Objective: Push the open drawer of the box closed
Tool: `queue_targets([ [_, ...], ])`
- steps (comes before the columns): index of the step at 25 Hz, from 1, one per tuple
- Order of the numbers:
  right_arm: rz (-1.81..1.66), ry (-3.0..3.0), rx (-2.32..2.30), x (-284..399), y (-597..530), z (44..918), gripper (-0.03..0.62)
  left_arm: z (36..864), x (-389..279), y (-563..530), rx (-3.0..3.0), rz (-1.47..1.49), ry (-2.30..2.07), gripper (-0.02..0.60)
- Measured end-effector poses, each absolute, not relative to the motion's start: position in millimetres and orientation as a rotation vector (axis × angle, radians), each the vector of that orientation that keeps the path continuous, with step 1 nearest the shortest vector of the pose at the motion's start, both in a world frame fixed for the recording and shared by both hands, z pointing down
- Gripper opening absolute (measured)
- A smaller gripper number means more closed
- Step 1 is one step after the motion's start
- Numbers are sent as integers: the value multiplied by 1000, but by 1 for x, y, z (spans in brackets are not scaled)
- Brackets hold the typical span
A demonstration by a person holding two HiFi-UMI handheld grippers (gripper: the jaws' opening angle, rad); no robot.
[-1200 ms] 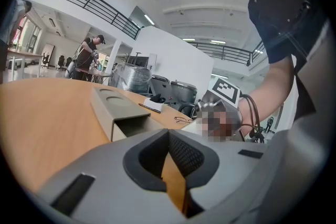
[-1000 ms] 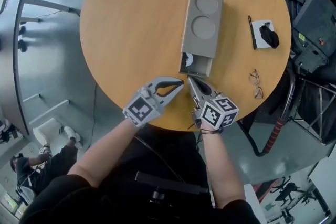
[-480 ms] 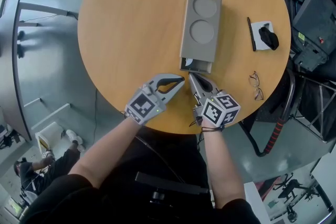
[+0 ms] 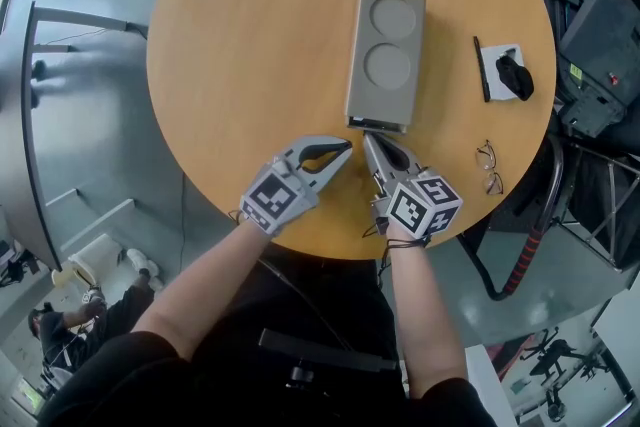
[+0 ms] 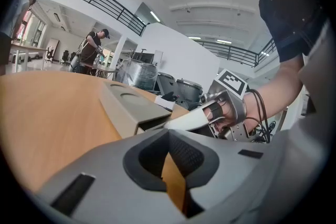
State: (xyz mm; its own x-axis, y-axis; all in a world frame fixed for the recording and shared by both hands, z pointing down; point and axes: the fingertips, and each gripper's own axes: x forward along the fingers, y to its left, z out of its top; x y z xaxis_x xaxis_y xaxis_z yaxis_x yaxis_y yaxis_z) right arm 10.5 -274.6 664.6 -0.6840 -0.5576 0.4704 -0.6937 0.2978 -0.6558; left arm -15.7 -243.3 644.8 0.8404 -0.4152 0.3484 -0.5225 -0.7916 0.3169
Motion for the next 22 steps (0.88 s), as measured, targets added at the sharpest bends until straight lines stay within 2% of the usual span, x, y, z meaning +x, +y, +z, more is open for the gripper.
queue_targets([
  [22,1296,-2398,1233,6,-295,666,5,642,-28,-255,2621,344,-712,31],
])
